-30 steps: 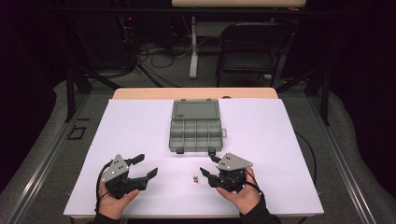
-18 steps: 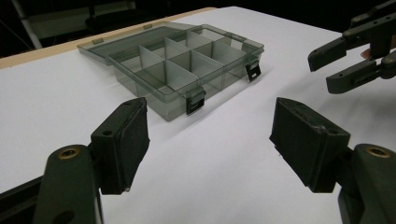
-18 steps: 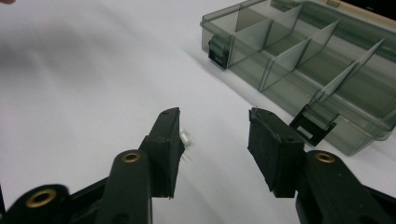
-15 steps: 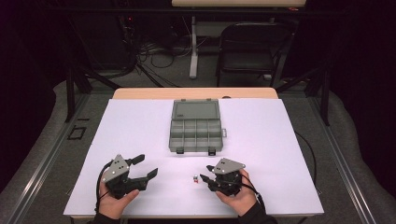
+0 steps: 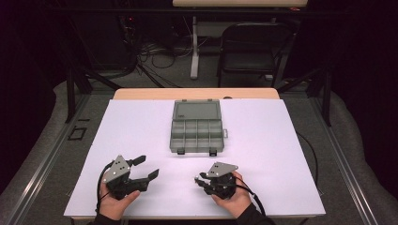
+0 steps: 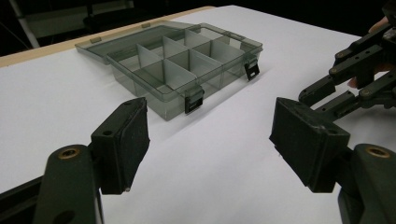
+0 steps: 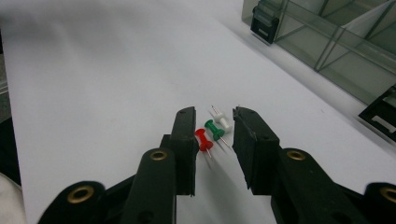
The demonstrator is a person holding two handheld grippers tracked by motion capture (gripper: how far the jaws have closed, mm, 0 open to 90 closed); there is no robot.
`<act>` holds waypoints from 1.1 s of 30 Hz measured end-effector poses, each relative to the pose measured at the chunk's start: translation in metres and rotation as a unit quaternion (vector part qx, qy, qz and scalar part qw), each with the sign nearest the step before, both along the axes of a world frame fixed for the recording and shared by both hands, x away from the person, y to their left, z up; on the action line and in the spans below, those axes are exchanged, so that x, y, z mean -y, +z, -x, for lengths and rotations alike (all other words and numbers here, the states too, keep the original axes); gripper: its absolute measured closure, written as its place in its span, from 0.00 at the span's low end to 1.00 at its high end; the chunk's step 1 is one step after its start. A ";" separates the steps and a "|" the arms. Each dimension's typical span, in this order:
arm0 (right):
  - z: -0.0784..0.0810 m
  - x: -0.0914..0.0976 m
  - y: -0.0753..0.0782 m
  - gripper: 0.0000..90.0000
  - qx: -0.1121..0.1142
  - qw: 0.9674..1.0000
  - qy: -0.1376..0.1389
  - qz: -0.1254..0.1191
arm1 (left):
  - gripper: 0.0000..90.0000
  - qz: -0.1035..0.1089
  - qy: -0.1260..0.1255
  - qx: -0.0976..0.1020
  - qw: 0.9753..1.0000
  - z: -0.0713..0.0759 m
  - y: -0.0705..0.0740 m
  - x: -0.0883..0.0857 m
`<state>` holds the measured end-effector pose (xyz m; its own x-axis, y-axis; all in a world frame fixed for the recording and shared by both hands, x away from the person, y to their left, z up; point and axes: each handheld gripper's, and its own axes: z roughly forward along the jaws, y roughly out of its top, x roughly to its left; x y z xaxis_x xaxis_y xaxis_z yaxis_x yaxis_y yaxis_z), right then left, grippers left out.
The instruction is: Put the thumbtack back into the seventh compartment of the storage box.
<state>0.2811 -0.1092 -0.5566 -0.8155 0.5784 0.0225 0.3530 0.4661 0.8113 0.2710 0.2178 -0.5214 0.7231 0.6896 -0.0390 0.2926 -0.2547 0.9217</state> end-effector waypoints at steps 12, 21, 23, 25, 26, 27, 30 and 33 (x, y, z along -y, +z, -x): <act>-0.002 -0.006 -0.005 0.81 -0.007 1.000 0.004 0.005 | 0.31 -0.001 -0.001 0.001 1.000 0.000 0.000 0.000; -0.002 -0.010 -0.008 0.84 -0.010 1.000 0.012 0.018 | 0.31 0.000 0.001 0.002 1.000 0.000 0.000 0.000; -0.002 -0.010 -0.008 0.85 -0.012 1.000 0.013 0.019 | 0.31 0.000 0.001 0.002 1.000 0.000 0.000 0.000; -0.001 -0.011 -0.009 0.87 -0.014 1.000 0.016 0.020 | 0.31 0.000 0.001 0.002 1.000 0.000 0.000 0.000; -0.001 -0.011 -0.009 0.88 -0.015 0.999 0.017 0.024 | 0.31 0.001 0.001 0.002 1.000 0.000 0.000 0.000; -0.001 -0.012 -0.009 0.88 -0.017 0.999 0.018 0.028 | 0.31 0.001 0.001 0.001 1.000 0.000 0.000 0.000; -0.001 -0.013 -0.010 0.91 -0.020 0.999 0.018 0.032 | 0.31 0.000 0.001 0.002 1.000 0.000 0.000 0.000; -0.001 -0.013 -0.011 0.91 -0.021 0.999 0.018 0.032 | 0.31 0.001 0.001 0.001 1.000 0.000 0.000 -0.001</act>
<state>0.2819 -0.0963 -0.5672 -0.8352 0.5496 0.0204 0.3673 0.5298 0.7645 0.2708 0.2183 -0.5213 0.7212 0.6917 -0.0381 0.2910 -0.2526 0.9228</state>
